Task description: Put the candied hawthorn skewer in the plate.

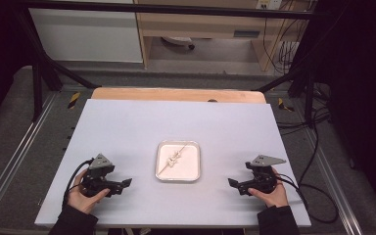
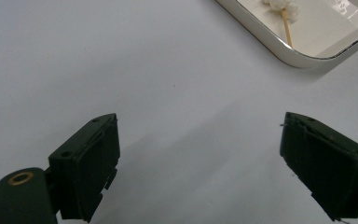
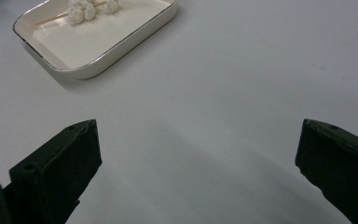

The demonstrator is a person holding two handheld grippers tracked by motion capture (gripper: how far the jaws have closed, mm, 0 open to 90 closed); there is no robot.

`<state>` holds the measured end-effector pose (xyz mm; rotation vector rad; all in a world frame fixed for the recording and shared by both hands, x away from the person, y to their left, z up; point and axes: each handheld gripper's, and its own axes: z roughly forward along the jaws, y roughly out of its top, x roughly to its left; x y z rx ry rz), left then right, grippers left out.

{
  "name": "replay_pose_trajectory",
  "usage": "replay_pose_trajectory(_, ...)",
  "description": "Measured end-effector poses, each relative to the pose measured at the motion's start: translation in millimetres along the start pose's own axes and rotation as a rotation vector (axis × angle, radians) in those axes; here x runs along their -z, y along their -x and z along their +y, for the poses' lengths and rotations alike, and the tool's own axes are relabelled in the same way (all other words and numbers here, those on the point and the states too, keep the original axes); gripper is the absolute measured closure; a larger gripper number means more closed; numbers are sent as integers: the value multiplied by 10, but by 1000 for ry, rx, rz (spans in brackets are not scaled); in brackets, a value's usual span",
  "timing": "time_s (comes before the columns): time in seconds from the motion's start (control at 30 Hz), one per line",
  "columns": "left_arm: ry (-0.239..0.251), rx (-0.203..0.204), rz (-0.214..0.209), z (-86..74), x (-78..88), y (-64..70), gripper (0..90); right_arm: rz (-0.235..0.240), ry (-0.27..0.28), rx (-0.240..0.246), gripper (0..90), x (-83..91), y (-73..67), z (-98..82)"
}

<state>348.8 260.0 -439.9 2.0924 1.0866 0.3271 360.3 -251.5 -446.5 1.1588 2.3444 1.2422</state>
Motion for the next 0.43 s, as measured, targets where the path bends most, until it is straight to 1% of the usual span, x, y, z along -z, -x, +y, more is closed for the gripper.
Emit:
replay_pose_trajectory(0.03,-1,-5,5,-20,2,-5,118,1,-3,-2,7,-2,-4,-2)
replay_pose_trajectory(0.1,-4,-3,4,-48,7,-15,118,3,-3,2,7,-6,-5,-8)
replay_pose_trajectory(0.2,3,-5,9,-59,18,-18,120,4,-8,-1,7,-14,-11,-17)
replay_pose_trajectory(0.3,5,-8,0,-57,21,-18,122,6,-17,7,7,-26,-13,-23)
replay_pose_trajectory(0.43,-3,-13,-6,-69,2,-8,123,7,-23,-3,7,-33,-20,-25)
